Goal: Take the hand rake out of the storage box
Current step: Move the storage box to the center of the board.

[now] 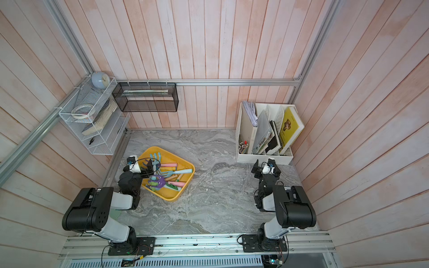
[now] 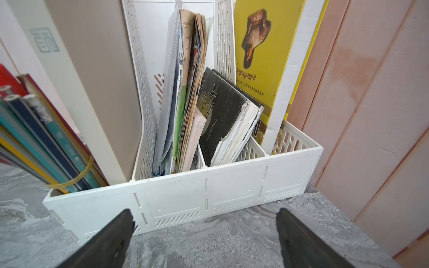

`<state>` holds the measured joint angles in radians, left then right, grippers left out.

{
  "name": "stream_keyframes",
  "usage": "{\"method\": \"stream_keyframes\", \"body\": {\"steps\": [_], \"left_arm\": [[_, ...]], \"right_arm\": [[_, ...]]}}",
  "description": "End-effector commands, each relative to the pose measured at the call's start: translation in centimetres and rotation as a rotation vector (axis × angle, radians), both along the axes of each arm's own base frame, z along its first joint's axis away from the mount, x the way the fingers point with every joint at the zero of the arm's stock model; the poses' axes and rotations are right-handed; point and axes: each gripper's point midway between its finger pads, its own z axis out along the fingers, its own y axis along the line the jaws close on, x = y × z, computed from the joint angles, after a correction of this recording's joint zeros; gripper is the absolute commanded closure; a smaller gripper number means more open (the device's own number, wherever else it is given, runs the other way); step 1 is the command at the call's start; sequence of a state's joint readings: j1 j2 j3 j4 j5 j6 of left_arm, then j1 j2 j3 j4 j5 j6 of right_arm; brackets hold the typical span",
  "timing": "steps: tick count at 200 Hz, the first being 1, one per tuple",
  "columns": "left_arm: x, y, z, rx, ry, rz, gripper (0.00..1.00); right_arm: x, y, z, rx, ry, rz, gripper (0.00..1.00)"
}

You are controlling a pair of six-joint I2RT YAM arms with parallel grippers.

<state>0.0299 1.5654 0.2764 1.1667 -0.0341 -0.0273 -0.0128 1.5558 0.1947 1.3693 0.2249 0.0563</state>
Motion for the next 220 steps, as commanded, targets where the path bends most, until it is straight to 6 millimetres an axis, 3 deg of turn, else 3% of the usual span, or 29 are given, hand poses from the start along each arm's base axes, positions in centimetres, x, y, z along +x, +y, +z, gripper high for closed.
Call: {"method": "stream_keyframes", "body": {"steps": [1, 139, 158, 169, 178, 206, 220], "left_arm": [[-0.3, 0.1, 0.3, -0.002, -0.013, 0.010, 0.00], [-0.3, 0.1, 0.3, -0.004, -0.014, 0.009, 0.00], [-0.9, 1.5, 0.7, -0.025, -0.045, 0.097, 0.00], [-2.3, 2.5, 1.3, -0.027, -0.090, 0.162, 0.00], [-3.1, 2.3, 1.6, -0.030, -0.114, 0.150, 0.00], [-2.6, 0.1, 2.1, 0.064, -0.119, 0.136, 0.00], [-2.9, 0.1, 2.2, 0.065, -0.131, 0.135, 0.00]], "right_arm": [[-0.1, -0.1, -0.1, 0.008, -0.006, -0.011, 0.02], [-0.2, -0.1, -0.1, 0.008, -0.006, -0.011, 0.02], [-0.1, -0.1, -0.1, 0.008, -0.006, -0.010, 0.02], [-0.1, -0.1, -0.1, 0.008, -0.006, -0.011, 0.02], [-0.1, -0.1, -0.1, 0.009, -0.007, -0.010, 0.02], [-0.1, 0.0, -0.1, 0.008, -0.006, -0.008, 0.02], [-0.1, -0.1, -0.1, 0.008, -0.007, -0.010, 0.02]]}}
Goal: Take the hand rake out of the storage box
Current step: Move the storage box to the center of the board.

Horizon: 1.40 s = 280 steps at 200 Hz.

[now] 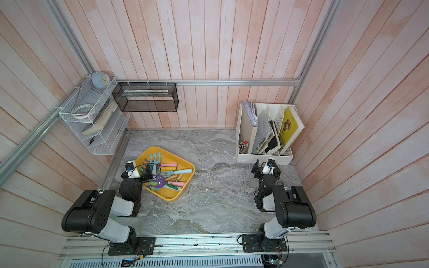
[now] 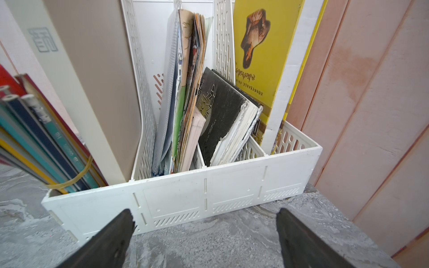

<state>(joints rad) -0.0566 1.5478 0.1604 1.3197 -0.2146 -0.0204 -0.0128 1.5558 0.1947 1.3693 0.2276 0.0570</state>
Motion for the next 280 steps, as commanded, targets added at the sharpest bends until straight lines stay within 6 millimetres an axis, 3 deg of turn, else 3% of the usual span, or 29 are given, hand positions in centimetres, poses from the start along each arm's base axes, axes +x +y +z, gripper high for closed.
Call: {"method": "stream_keyframes", "body": {"steps": [1, 33, 46, 67, 85, 98, 115, 130, 147, 161, 176, 203, 213, 233, 280], "left_arm": [[-0.2, 0.2, 2.0, 0.045, -0.075, 0.042, 0.00], [-0.4, 0.8, 2.6, 0.046, -0.081, 0.083, 0.00], [-0.7, 1.9, 4.4, 0.039, -0.085, 0.191, 0.00], [-1.0, 0.9, 8.3, 0.011, -0.121, 0.137, 0.00], [-1.7, 0.9, 10.2, -0.189, -0.107, 0.137, 0.00], [-2.6, 1.1, 8.7, -0.426, -0.009, 0.180, 0.00], [-3.0, -0.9, 6.6, -0.571, 0.098, 0.095, 0.00], [-2.7, -2.7, 5.8, -0.611, 0.170, 0.008, 0.00], [-2.9, -3.1, 3.7, -0.671, 0.294, 0.050, 0.00], [-3.4, -3.2, 1.7, -0.720, 0.391, 0.096, 0.00], [-3.9, -3.9, 0.5, -0.748, 0.442, 0.088, 0.00], [-5.0, -4.4, -1.2, -0.761, 0.512, 0.093, 0.00], [-5.6, -4.3, -1.9, -0.755, 0.543, 0.113, 0.00], [-6.8, -4.1, -3.9, -0.789, 0.606, 0.152, 0.00], [-7.1, -4.1, -5.8, -0.820, 0.619, 0.165, 0.00]], "right_arm": [[-0.1, 0.0, -0.1, 0.008, -0.007, -0.007, 0.02], [-0.1, 0.0, -0.1, 0.008, -0.006, -0.008, 0.02], [-0.1, 0.2, 0.0, 0.003, -0.007, -0.005, 0.02], [-0.5, 0.3, 0.3, -0.024, -0.024, -0.037, 0.02], [-1.7, 0.7, 1.4, -0.052, -0.071, -0.046, 0.02], [-2.6, 1.1, 1.9, -0.060, -0.099, -0.036, 0.02], [-4.2, 1.7, 4.1, -0.141, -0.160, -0.100, 0.02], [-3.9, 4.7, 6.5, -0.244, -0.178, -0.068, 0.02], [-4.4, 5.5, 9.6, 0.009, -0.284, -0.099, 0.02], [-3.3, 7.3, 9.9, 0.165, -0.223, -0.006, 0.02], [-1.5, 11.9, 9.9, 0.179, -0.023, 0.281, 0.02], [-1.7, 14.5, 9.5, 0.229, 0.079, 0.420, 0.02], [-2.3, 14.8, 9.0, 0.275, 0.087, 0.438, 0.02], [-3.4, 11.9, 7.1, 0.463, 0.076, 0.335, 0.02], [-3.5, 11.6, 5.9, 0.514, 0.119, 0.434, 0.02]]}}
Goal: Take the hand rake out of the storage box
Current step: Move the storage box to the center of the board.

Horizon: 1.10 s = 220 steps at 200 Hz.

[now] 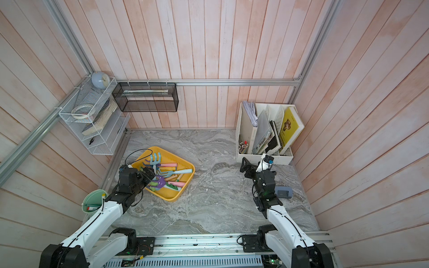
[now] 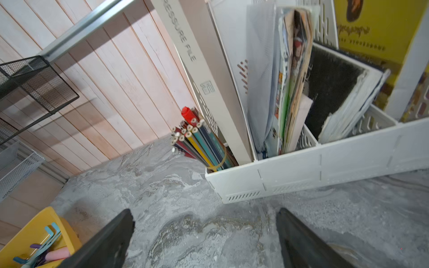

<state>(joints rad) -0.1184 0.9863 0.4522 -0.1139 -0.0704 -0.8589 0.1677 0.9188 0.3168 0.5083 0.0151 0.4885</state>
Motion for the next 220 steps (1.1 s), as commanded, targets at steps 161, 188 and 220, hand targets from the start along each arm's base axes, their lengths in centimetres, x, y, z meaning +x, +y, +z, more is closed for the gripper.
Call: {"method": "stream_keyframes", "body": {"steps": [161, 188, 220], "left_arm": [[-3.2, 2.8, -4.1, 0.135, 0.254, 0.075, 0.48], [-3.0, 2.7, -4.5, 0.136, 0.252, 0.074, 0.59], [-2.0, 2.0, -4.6, 0.128, 0.236, 0.028, 0.74]], "right_arm": [[-0.2, 3.1, -1.2, 0.065, 0.063, 0.173, 0.02], [-0.2, 2.9, -1.4, 0.062, 0.067, 0.159, 0.02], [-0.2, 2.8, -1.6, 0.061, 0.076, 0.155, 0.02]]}}
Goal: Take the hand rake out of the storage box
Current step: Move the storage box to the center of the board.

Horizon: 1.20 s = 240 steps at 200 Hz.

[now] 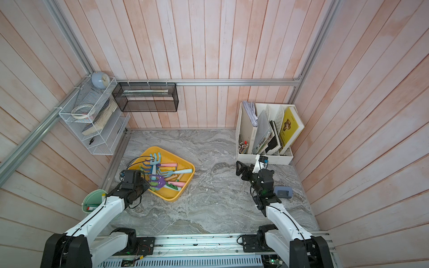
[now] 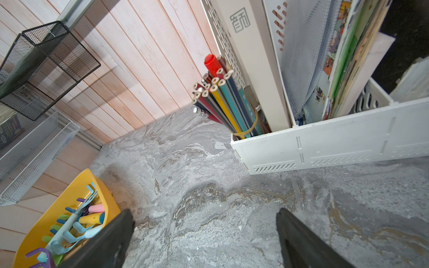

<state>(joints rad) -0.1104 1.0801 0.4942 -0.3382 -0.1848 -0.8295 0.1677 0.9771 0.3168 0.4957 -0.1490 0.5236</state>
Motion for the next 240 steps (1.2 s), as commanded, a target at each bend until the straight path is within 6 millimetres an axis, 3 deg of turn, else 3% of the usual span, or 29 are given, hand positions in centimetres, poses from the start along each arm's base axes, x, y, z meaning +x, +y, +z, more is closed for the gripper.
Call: {"method": "stream_keyframes", "body": {"steps": [1, 40, 93, 157, 183, 214, 240], "left_arm": [[1.0, -0.6, 0.0, -0.012, -0.029, -0.043, 0.75], [2.8, -3.5, -0.1, -0.026, -0.060, -0.169, 0.84], [7.5, -7.1, 0.0, -0.023, -0.069, -0.294, 0.87], [16.4, -14.6, -0.5, -0.035, -0.041, -0.427, 0.92], [20.4, -17.8, 0.4, -0.015, -0.082, -0.520, 0.93], [24.3, -20.3, 1.2, -0.002, -0.126, -0.594, 0.93], [26.3, -22.4, 1.5, -0.018, -0.153, -0.652, 0.92]], "right_arm": [[0.1, 0.0, 0.6, 0.007, -0.007, 0.001, 0.02], [0.0, 0.0, 0.3, 0.008, 0.000, -0.001, 0.02], [0.2, 0.1, -0.5, 0.010, 0.031, 0.004, 0.02], [0.7, -0.2, -1.4, -0.002, 0.075, -0.019, 0.02], [0.9, -0.3, -1.3, -0.012, 0.079, -0.023, 0.02], [0.6, 0.8, -0.7, 0.013, 0.050, 0.032, 0.02], [0.5, 2.2, -0.3, 0.014, 0.036, 0.080, 0.02]]}}
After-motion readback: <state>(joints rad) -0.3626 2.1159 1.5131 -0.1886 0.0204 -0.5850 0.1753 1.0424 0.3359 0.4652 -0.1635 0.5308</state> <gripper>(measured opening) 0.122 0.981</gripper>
